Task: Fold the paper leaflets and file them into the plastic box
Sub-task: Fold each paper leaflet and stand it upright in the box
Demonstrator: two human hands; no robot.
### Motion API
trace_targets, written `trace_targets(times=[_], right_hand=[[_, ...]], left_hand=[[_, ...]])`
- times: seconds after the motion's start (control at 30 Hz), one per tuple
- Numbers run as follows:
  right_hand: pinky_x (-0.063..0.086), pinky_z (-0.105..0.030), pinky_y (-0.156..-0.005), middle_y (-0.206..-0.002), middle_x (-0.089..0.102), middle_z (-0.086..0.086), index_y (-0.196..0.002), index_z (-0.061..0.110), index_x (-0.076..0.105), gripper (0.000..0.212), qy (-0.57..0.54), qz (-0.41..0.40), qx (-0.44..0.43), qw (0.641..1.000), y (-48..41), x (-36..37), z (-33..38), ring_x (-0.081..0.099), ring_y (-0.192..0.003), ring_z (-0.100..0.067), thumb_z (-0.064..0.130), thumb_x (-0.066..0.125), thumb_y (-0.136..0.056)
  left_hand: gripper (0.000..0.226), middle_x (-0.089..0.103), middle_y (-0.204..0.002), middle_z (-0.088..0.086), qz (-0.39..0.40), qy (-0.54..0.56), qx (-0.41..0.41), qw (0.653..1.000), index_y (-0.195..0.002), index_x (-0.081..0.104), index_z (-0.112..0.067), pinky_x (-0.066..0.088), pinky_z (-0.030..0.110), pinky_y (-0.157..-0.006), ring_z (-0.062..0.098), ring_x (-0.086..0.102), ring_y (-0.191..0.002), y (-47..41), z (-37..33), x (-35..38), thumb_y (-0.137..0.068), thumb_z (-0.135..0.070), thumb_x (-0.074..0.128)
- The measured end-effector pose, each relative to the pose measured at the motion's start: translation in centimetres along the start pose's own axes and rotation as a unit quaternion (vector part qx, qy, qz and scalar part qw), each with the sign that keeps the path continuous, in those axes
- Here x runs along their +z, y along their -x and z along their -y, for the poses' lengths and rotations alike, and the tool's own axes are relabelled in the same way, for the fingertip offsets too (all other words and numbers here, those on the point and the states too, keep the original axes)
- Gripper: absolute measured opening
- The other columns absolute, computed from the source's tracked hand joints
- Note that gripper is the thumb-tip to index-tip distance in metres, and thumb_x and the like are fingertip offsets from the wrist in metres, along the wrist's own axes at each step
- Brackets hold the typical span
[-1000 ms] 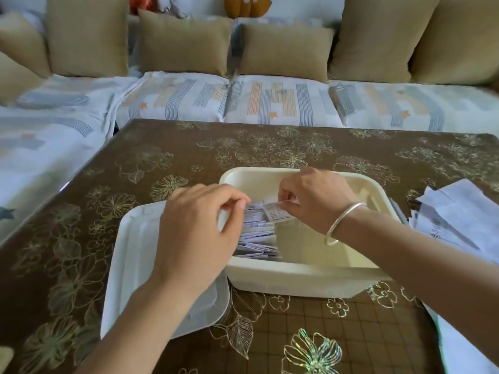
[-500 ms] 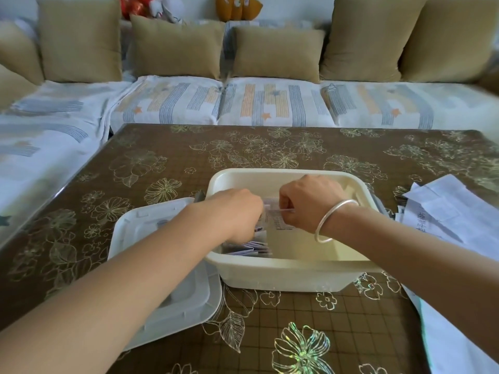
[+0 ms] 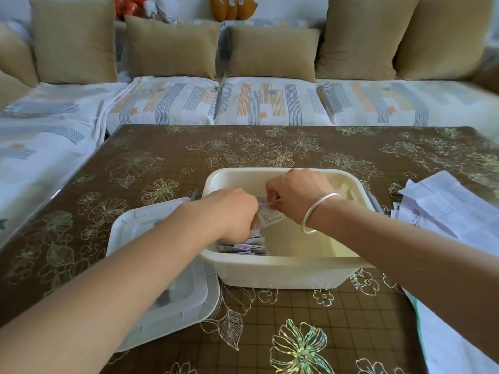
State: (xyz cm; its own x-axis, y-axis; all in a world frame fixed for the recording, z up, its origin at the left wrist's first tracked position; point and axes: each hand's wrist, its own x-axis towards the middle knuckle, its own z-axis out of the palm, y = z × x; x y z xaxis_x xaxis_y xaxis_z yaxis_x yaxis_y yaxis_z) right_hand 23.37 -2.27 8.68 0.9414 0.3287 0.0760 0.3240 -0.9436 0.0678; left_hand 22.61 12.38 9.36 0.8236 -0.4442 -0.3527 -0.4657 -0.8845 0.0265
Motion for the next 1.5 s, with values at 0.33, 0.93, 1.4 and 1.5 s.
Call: trace_targets(times=[0.33,0.93,1.4,1.5], right_hand=[[0.039,-0.027,-0.064,-0.078,0.064,-0.004,-0.063,0.021,0.047,0.024,-0.108,0.071,0.003,0.992,-1.8,1.6,2.8,0.064,-0.087,-0.028,0.017,0.061,-0.081],[0.048,-0.020,-0.066,-0.077,0.069,0.014,-0.093,0.029,0.072,0.013,-0.307,-0.099,0.071,0.944,8.2,-3.6,-1.2,0.055,-0.054,0.001,0.020,0.063,-0.088],[0.015,-0.031,-0.117,-0.156,0.023,0.007,-0.149,0.026,0.026,0.063,-0.143,0.062,0.341,0.927,31.3,6.9,-6.7,0.017,-0.145,-0.012,0.056,0.033,-0.094],[0.012,-0.030,-0.119,-0.154,0.021,0.017,-0.148,0.031,0.026,0.063,-0.173,0.036,0.252,0.951,32.3,7.6,-3.9,0.013,-0.144,-0.003,0.060,0.032,-0.093]], left_hand=[[0.019,0.057,-0.081,-0.001,-0.018,-0.034,-0.003,0.999,-0.088,0.065,-0.017,0.047,0.035,-0.068,0.025,0.057,-0.081,0.6,-0.2,-0.4,-0.086,-0.007,0.049],[0.040,0.073,-0.098,-0.017,-0.270,0.165,0.065,0.946,-0.098,0.074,-0.030,0.047,0.019,-0.086,0.001,0.063,-0.094,5.6,-1.7,-0.5,-0.091,-0.006,0.044],[0.026,0.069,-0.094,-0.017,-0.313,0.311,0.168,0.882,-0.097,0.072,-0.027,0.054,0.025,-0.078,0.000,0.063,-0.085,8.9,-15.9,9.2,-0.093,-0.008,0.054],[0.025,0.065,-0.106,-0.018,-0.269,0.301,0.121,0.907,-0.108,0.068,-0.029,0.043,0.007,-0.072,-0.007,0.056,-0.076,9.2,-16.4,12.1,-0.095,-0.013,0.054]])
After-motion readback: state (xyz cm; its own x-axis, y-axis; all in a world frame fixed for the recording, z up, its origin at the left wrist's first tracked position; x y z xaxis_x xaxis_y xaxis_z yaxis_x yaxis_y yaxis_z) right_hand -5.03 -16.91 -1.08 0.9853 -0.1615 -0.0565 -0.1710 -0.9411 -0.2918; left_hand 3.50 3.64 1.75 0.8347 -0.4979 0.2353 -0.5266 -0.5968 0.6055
